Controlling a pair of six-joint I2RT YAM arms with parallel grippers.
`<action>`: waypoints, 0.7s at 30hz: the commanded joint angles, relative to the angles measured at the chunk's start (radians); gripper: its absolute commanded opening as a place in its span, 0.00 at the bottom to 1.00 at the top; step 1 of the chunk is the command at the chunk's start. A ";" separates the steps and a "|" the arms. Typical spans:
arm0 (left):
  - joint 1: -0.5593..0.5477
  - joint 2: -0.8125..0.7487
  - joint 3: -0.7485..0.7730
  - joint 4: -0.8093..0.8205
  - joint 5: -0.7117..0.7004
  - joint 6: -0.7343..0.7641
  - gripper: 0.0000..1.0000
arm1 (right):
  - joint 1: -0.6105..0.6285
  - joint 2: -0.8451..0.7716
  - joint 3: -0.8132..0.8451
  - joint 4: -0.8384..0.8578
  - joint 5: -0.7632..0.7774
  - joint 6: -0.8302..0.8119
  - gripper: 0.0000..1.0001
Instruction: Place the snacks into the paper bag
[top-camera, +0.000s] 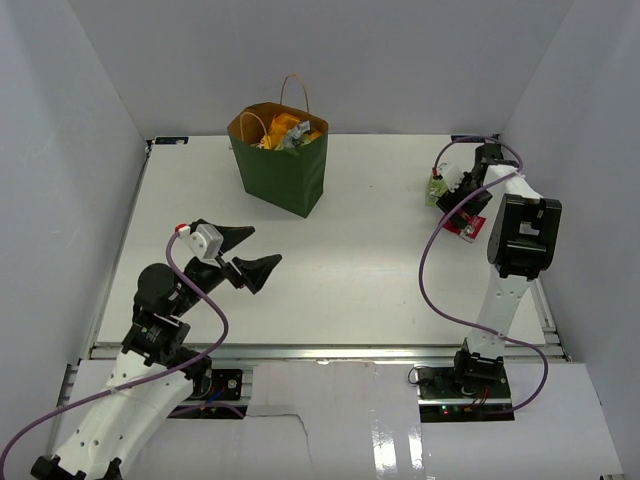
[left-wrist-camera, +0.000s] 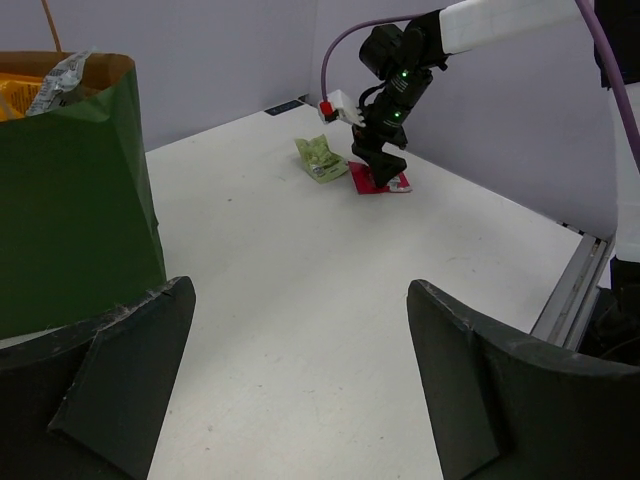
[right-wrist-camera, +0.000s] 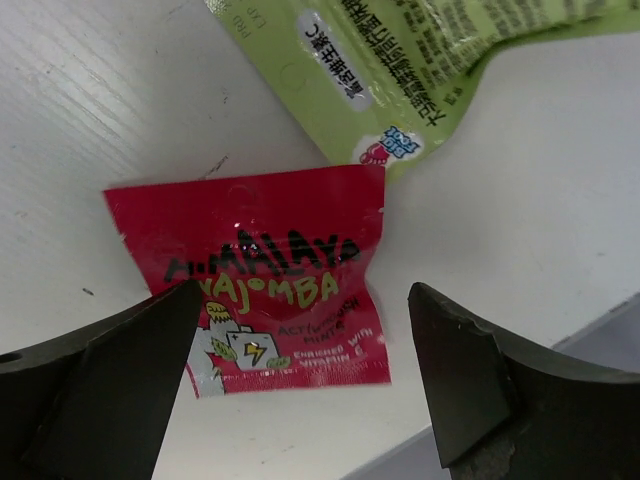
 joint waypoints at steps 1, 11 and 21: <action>-0.003 0.003 -0.003 -0.007 -0.013 0.014 0.98 | -0.004 0.054 0.050 -0.072 -0.003 -0.021 0.90; -0.003 0.012 -0.003 -0.013 -0.022 0.022 0.98 | -0.004 0.128 0.070 -0.123 -0.051 -0.021 0.86; -0.003 0.006 -0.003 -0.016 -0.028 0.028 0.98 | -0.009 0.087 -0.017 -0.168 -0.136 -0.017 0.32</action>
